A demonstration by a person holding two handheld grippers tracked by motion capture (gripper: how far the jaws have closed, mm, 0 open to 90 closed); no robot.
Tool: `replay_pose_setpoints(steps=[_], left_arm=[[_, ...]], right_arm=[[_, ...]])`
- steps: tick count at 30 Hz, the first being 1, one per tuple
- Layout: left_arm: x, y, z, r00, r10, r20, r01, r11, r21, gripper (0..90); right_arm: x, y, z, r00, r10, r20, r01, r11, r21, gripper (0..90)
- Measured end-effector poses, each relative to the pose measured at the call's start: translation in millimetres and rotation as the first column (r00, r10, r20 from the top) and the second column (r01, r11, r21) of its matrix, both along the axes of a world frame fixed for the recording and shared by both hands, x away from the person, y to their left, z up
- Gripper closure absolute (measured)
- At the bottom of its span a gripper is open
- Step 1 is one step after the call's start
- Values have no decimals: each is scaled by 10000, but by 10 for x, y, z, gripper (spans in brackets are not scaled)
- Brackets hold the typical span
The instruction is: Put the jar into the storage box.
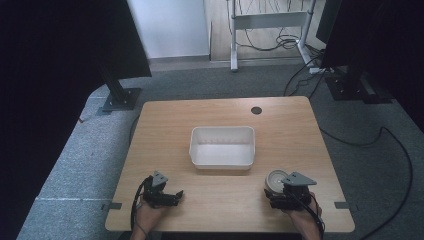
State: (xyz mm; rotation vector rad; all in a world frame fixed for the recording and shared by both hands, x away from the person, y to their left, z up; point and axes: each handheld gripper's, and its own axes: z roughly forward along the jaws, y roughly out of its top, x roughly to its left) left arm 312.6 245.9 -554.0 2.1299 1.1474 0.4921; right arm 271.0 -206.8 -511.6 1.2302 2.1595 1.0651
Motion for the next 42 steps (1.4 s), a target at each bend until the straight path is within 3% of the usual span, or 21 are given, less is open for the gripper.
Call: replay_pose_setpoints(steps=[42], left_arm=[[0,1,-1,10000,-13,11,13,10000,-1,0]], right_arm=[[277,443,86,9989,398,257,-401,9991,144,97]])
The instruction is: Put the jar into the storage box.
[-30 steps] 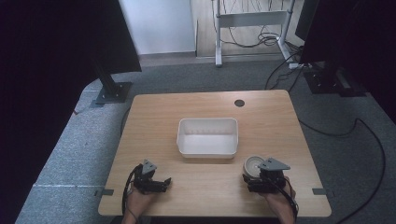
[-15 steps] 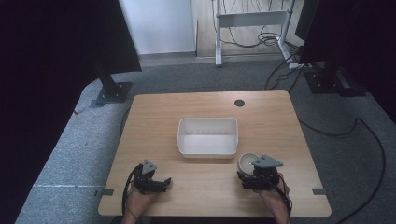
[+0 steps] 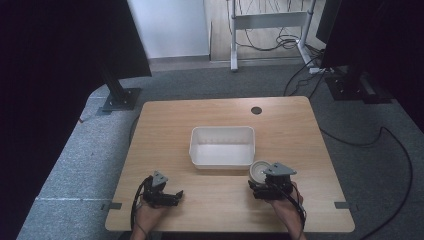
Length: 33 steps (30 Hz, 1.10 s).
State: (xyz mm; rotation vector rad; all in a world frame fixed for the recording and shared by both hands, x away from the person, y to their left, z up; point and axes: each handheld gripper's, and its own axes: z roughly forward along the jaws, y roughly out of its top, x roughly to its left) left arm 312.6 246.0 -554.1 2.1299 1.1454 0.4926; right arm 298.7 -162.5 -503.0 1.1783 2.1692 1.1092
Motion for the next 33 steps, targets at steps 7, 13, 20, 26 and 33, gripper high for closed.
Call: replay_pose_setpoints(steps=[7,13,20,26,33], left_arm=[[0,0,0,10000,2,2,-2,10000,-1,0],[0,0,0,10000,5,2,-5,10000,-7,0],[0,0,0,10000,5,0,-5,10000,-4,0],[0,0,0,10000,2,1,-2,10000,-1,0],[0,0,0,10000,6,-1,-6,10000,-4,0]], right_arm=[[53,54,6,10000,32,-54,-32,10000,46,97],[92,92,12,9999,89,-64,-89,9999,53,97],[135,155,50,9997,233,-35,-233,9997,46,97],[179,224,94,9993,366,7,-366,9993,-20,97],[227,298,116,9988,480,-16,-480,9988,-80,97]])
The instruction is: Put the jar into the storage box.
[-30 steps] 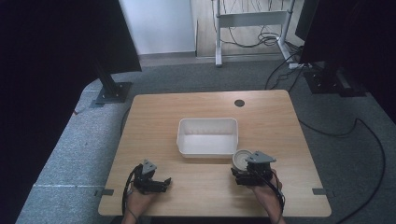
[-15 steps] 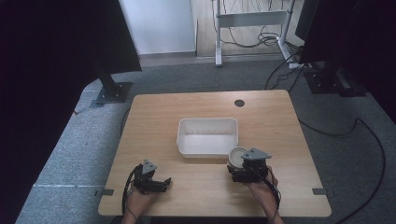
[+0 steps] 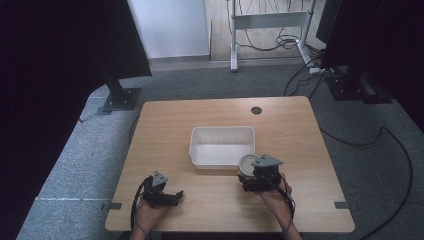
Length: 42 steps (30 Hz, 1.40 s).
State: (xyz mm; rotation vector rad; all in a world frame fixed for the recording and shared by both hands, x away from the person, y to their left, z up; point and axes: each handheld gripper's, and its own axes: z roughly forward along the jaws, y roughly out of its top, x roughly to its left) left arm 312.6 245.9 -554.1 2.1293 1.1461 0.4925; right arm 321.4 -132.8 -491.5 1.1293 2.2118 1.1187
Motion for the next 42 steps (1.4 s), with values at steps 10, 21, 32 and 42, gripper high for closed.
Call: replay_pose_setpoints(steps=[10,21,32,42], left_arm=[[0,0,0,10000,2,5,-2,10000,-7,0],[0,0,-1,10000,2,5,-2,10000,-9,0],[1,0,0,10000,-4,9,4,10000,2,0],[1,0,0,10000,2,19,-2,10000,-6,0]], right_arm=[[74,115,68,9999,124,81,-124,9999,0,97],[205,259,120,9998,211,71,-212,9998,16,97],[369,361,98,9995,297,65,-298,9994,176,97],[505,411,88,9999,96,83,-97,9999,73,97]])
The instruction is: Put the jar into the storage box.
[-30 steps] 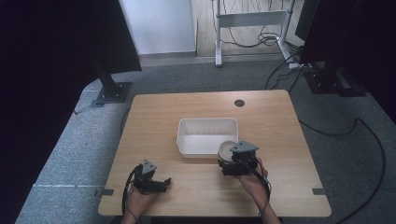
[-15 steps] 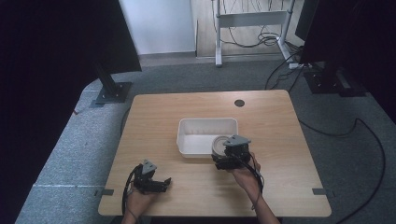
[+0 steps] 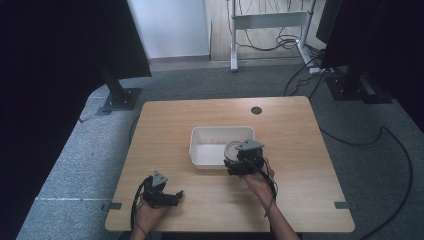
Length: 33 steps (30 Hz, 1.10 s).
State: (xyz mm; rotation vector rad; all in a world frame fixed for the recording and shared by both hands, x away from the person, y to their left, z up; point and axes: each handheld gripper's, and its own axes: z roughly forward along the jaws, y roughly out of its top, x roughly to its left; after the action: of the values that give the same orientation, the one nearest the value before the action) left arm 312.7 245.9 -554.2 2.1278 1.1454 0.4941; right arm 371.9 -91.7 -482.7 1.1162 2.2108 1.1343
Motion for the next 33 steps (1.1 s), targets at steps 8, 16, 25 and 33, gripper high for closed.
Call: replay_pose_setpoints(steps=[8,16,25,33], left_arm=[[-1,0,0,10000,1,-23,-1,10000,-1,0],[-1,0,0,10000,-3,-20,3,10000,5,0],[-1,0,0,10000,0,-17,0,10000,2,0],[-1,0,0,10000,0,-19,0,10000,0,0]], right_arm=[[93,62,7,9999,-112,43,113,9999,-85,97],[185,163,-5,9998,-129,147,133,9996,-264,97],[280,246,-105,9998,-181,117,186,9986,-502,97],[346,275,-224,9994,-323,-85,317,9976,-614,97]])
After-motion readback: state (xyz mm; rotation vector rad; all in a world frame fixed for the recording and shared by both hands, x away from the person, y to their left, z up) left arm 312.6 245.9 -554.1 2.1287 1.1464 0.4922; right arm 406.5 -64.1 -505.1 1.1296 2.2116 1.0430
